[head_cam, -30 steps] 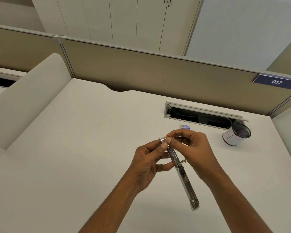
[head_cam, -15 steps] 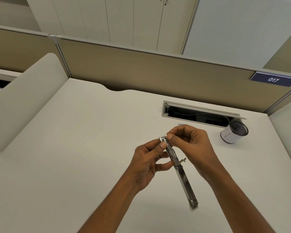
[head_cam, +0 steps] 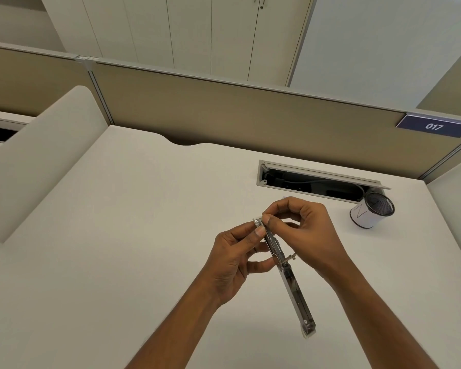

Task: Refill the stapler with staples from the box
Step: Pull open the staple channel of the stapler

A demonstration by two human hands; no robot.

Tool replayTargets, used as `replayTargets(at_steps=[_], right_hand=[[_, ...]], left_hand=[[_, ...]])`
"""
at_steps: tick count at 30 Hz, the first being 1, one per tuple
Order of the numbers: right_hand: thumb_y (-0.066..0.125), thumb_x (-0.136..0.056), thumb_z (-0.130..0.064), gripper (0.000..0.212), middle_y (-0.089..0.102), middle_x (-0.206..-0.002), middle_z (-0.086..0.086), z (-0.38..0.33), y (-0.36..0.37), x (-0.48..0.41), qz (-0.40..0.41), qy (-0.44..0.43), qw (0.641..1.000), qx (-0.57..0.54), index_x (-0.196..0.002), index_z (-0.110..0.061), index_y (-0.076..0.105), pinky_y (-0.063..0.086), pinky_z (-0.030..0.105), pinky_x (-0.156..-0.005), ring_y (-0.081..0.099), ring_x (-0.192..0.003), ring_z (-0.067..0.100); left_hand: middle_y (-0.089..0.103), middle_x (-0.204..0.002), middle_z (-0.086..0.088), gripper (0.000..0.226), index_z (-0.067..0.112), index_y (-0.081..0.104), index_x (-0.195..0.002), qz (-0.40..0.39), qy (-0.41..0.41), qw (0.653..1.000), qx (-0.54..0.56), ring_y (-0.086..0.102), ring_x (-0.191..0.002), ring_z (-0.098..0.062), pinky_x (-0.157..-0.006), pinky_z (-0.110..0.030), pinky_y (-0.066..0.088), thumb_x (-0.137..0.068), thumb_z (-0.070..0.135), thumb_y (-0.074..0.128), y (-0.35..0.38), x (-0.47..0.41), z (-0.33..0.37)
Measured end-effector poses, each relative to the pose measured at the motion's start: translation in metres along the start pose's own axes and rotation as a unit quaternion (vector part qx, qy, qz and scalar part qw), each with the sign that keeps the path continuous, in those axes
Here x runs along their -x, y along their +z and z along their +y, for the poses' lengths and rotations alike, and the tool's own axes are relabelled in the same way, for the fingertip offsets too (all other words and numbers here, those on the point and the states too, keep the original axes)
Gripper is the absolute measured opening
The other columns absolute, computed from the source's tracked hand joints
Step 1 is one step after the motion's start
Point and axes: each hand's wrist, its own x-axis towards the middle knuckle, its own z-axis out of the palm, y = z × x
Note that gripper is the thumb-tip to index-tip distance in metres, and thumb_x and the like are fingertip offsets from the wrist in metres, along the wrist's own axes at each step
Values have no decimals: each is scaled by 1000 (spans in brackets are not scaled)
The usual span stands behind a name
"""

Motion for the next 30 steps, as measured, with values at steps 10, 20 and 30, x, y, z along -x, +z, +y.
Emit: replayTargets(at_steps=[10, 20, 30], right_hand=[[74, -85, -7, 10, 77, -88, -1, 4, 0, -2, -24, 18, 1000, -4, -89, -16, 75, 60, 22, -76, 73, -89, 11], [68, -90, -1, 14, 78, -93, 10, 10, -2, 1, -48, 71, 988, -128, -94, -12, 77, 58, 53, -96, 74, -94, 28], [64, -92, 6, 25, 78, -97, -1, 10, -10, 2, -22, -80, 997, -5, -95, -12, 81, 63, 38, -84, 73, -98, 19]], left_hand=[[75, -100, -1, 33, 12, 79, -117, -4, 4, 1000, -3, 71, -86, -13, -67, -33, 64, -88, 28, 77, -2, 0, -1], [75, -104, -4, 38, 11, 78, -119, -12, -1, 1000, -4, 70, -85, -14, -66, -32, 63, -87, 31, 80, -2, -2, -1], [75, -101, -1, 41, 14, 79, -117, -17, -1, 1000, 2, 70, -87, -15, -67, -31, 63, -83, 36, 83, -2, -7, 1]])
